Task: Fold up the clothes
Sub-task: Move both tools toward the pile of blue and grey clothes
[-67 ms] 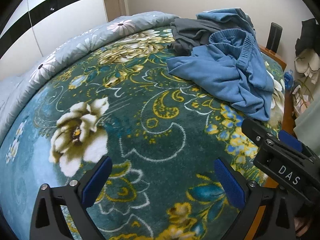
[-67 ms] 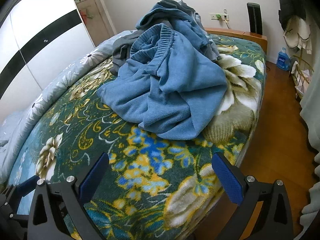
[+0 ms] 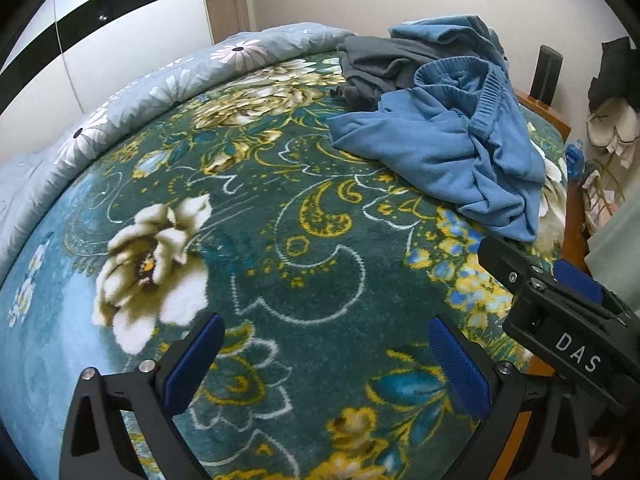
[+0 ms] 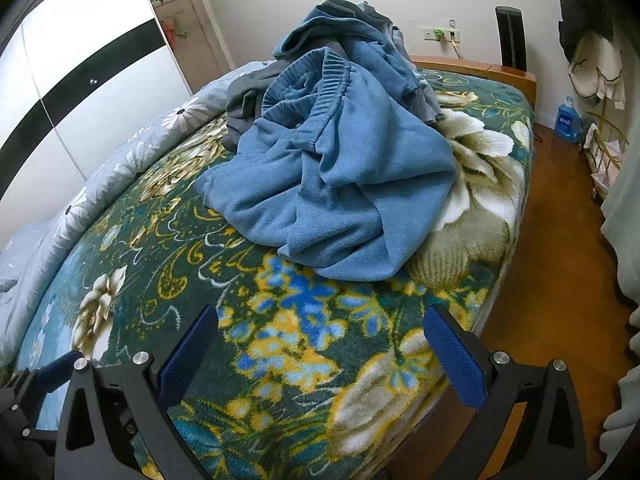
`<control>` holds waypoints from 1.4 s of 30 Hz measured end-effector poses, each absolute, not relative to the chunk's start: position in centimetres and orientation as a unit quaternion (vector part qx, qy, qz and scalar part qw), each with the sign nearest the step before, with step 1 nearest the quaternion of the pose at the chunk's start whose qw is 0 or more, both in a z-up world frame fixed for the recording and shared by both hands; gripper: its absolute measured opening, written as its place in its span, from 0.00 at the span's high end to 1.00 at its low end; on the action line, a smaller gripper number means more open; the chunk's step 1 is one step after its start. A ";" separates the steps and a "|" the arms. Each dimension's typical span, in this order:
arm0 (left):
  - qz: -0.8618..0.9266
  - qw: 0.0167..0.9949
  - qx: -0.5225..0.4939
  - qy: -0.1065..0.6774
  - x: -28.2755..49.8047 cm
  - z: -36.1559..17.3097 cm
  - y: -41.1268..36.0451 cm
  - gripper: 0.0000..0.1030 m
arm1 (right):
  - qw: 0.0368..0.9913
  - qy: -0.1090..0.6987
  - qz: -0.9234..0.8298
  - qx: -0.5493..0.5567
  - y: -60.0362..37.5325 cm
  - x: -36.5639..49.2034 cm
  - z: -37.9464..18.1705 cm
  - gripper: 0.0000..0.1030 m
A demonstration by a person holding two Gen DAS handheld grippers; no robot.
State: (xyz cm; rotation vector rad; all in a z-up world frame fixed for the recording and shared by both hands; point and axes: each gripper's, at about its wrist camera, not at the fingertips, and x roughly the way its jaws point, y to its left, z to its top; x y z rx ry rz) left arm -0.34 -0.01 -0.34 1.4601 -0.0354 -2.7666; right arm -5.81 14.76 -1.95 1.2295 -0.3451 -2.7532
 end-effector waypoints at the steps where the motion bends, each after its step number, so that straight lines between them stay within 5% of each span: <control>1: -0.884 0.006 0.468 -0.008 -0.5 -0.5 0.0 0.00 | 0.052 -0.114 -0.905 0.406 14.8 -5.8 -2.0 0.00; 42: -0.890 0.020 0.456 0.005 -0.9 -4.4 -0.2 0.00 | 0.074 -0.097 -0.894 0.431 15.0 -6.4 -4.0 0.00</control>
